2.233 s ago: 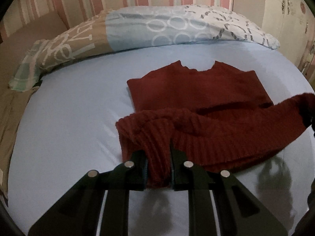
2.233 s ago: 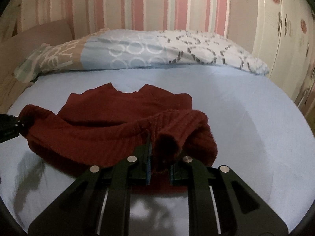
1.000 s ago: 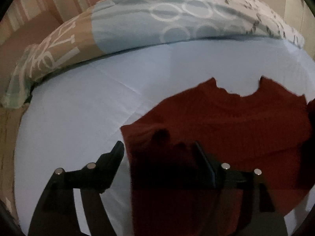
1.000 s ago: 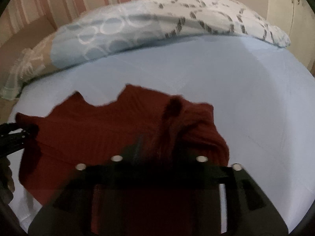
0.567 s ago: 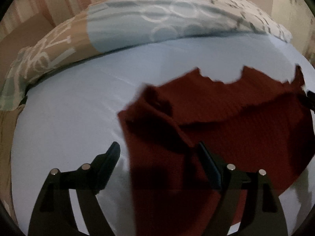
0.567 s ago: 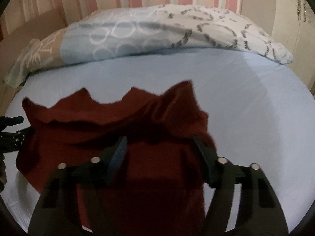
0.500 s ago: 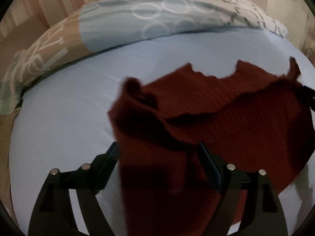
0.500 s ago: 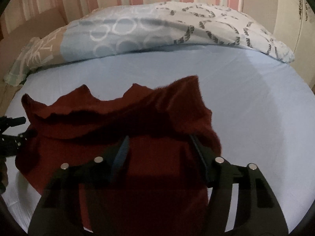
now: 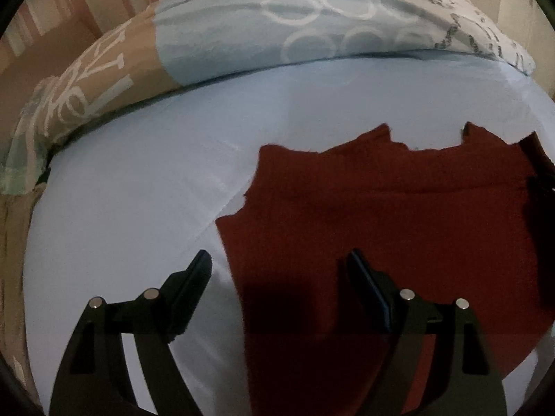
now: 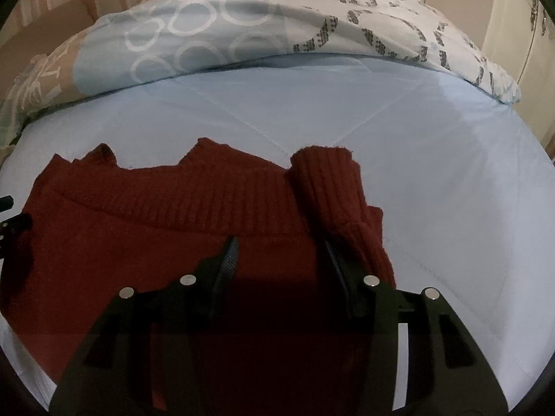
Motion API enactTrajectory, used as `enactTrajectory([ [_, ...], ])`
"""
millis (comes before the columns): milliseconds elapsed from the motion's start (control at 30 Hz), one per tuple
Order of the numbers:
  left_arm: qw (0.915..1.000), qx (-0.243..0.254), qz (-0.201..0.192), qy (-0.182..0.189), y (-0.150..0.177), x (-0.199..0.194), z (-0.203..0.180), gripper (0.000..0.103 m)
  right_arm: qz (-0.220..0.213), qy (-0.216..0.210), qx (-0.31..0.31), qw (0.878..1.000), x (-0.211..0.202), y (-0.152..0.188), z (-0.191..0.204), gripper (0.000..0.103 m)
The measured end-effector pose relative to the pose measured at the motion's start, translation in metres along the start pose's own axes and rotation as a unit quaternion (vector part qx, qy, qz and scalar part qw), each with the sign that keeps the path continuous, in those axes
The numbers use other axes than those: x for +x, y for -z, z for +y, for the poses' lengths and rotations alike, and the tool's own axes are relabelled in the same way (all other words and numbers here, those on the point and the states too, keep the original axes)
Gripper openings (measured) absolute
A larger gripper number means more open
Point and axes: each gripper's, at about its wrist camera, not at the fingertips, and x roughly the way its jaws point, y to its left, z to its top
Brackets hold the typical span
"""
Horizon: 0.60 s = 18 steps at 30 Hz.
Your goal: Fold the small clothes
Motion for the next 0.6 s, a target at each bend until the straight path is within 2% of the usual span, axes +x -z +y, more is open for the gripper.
enactTrajectory([
  [133,0.9999,-0.001,-0.001,0.016,0.007,-0.006,-0.007,0.081,-0.031,-0.011,-0.002,0.999,-0.022,0.003,0.001,0.052],
  [233,0.9994,-0.01,0.001,0.033,0.016,-0.012,-0.016,0.081,-0.046,-0.011,-0.003,0.999,-0.043,0.013,0.005,0.066],
  [333,0.9981,-0.037,0.01,0.048,0.032,-0.017,-0.024,0.085,-0.043,-0.012,-0.002,0.999,-0.057,0.031,0.011,0.068],
  [467,0.9985,-0.043,0.005,0.034,0.047,-0.026,-0.032,0.087,-0.026,-0.001,-0.007,1.0,-0.062,0.054,0.02,0.07],
  [600,0.998,-0.052,0.016,0.031,0.062,-0.025,-0.03,0.088,-0.01,0.004,0.002,1.0,-0.058,0.068,0.021,0.07],
])
